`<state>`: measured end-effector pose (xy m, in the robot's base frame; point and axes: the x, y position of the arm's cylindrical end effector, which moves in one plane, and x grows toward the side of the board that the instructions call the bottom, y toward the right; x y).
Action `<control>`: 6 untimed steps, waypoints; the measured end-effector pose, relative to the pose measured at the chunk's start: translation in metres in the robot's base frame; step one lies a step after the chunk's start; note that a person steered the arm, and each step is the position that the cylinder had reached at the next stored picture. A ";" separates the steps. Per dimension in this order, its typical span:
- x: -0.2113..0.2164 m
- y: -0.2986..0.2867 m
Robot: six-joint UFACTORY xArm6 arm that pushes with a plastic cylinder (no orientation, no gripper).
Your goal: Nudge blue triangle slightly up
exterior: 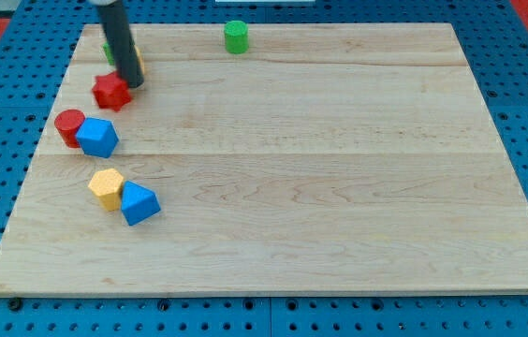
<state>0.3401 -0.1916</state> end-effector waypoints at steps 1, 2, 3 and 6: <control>0.024 -0.003; 0.051 0.078; 0.137 0.117; 0.254 0.038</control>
